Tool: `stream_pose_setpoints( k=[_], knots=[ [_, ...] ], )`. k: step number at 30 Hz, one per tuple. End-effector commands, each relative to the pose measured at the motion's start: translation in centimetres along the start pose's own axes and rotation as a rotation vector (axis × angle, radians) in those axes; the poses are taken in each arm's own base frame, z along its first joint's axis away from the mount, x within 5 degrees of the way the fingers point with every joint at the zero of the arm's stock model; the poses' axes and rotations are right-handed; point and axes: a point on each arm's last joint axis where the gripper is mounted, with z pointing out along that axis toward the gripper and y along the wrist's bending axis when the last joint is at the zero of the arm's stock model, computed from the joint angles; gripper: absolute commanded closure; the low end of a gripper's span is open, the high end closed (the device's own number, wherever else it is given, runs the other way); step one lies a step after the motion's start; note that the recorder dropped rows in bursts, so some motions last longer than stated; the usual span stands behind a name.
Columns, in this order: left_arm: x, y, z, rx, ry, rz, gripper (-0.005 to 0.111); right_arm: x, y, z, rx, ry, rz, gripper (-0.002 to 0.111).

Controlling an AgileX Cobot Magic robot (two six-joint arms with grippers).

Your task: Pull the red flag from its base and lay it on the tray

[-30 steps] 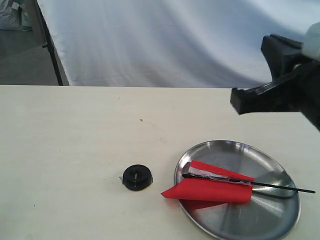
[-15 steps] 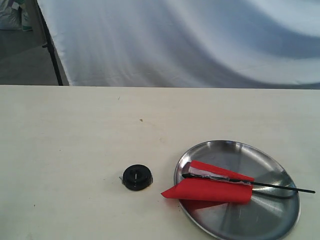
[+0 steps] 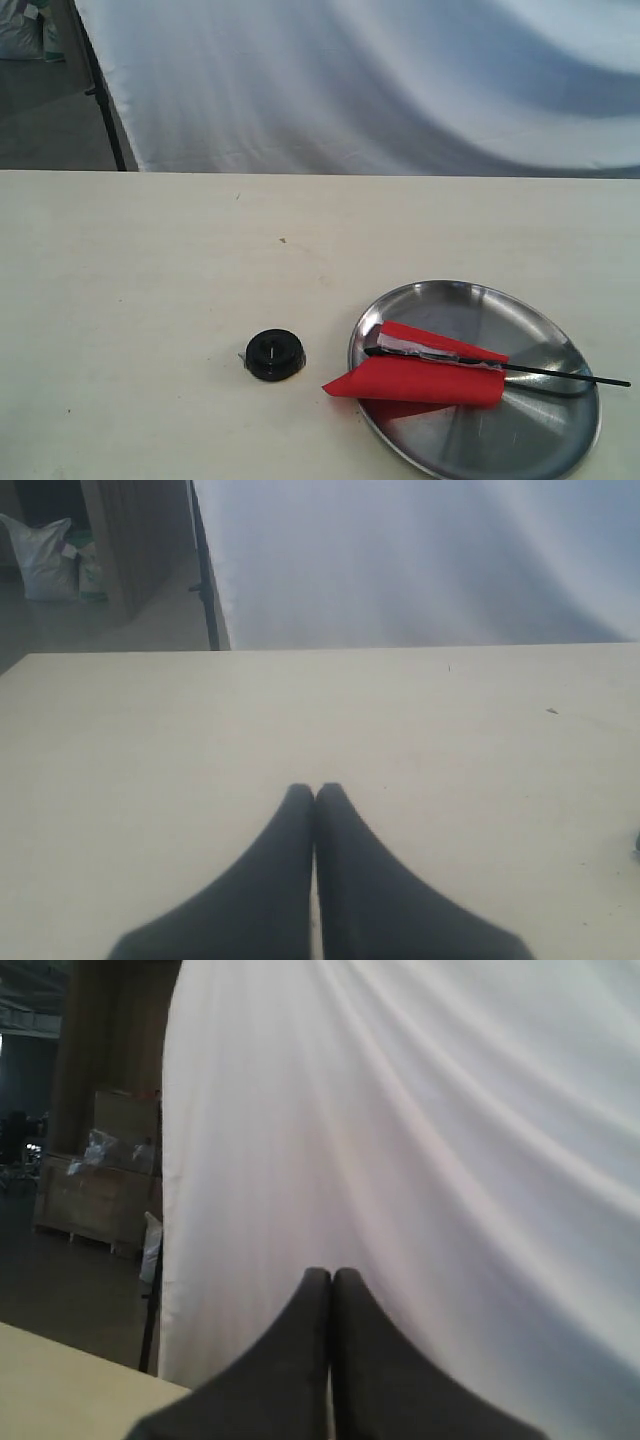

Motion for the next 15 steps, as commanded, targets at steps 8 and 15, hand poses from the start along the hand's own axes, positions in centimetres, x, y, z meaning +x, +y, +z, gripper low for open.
stream_pose_setpoints(
  k=[8,15],
  knots=[
    [0.1,0.0,0.0,0.008,-0.004,-0.005,0.107,2.3,-1.0,-0.5,0.141,0.119,0.152,0.109],
    [0.1,0.0,0.0,0.008,-0.004,-0.005,0.107,5.5,-0.5,-1.1,0.122,0.204,0.187,0.109]
  ],
)
